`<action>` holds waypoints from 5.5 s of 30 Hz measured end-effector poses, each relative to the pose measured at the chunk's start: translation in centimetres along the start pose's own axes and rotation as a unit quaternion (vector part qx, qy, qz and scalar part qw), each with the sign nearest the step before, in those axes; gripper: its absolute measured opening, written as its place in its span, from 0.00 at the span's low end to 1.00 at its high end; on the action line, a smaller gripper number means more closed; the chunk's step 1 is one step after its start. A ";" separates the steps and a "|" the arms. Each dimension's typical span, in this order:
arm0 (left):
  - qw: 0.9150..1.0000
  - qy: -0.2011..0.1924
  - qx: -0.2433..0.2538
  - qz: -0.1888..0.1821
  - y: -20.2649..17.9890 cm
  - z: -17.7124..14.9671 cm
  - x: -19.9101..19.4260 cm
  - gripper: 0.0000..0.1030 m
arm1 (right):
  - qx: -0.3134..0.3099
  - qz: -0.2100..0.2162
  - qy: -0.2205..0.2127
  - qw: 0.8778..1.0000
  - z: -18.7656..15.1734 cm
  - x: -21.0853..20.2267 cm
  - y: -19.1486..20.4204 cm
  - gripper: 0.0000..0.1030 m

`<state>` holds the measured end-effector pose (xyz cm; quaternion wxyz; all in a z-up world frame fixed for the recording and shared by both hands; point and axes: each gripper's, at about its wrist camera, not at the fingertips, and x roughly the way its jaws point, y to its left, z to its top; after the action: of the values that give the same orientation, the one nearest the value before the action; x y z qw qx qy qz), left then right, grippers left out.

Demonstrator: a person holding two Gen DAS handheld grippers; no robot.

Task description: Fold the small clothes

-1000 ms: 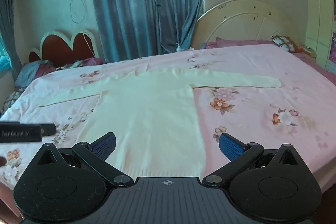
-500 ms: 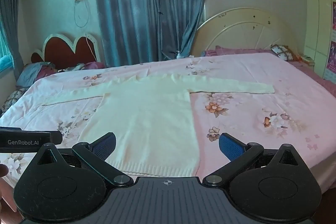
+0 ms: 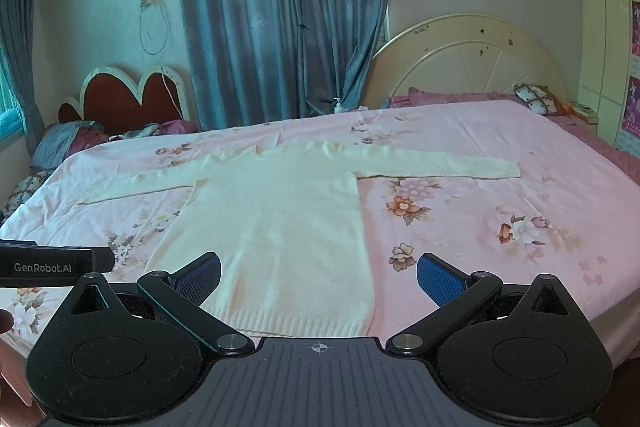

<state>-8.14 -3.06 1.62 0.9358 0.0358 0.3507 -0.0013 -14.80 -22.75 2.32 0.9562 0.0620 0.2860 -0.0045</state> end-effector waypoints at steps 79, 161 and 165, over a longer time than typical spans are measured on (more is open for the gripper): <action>1.000 0.017 0.024 -0.008 1.7 5.0 9.8 0.95 | 0.042 -0.039 0.013 0.998 2.5 10.0 -1.2 1.00; 0.997 0.065 -0.031 0.028 4.3 16.1 37.6 0.93 | 0.095 0.091 0.034 0.991 16.1 46.8 -6.3 0.06; 0.997 0.067 -0.042 0.027 6.6 16.1 38.1 0.93 | 0.073 0.133 0.077 0.986 13.7 48.6 -0.1 0.06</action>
<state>31.33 3.28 -10.85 0.9107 0.0058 0.4111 0.0410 33.37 -23.19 -12.95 0.9166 0.1689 0.3466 0.1062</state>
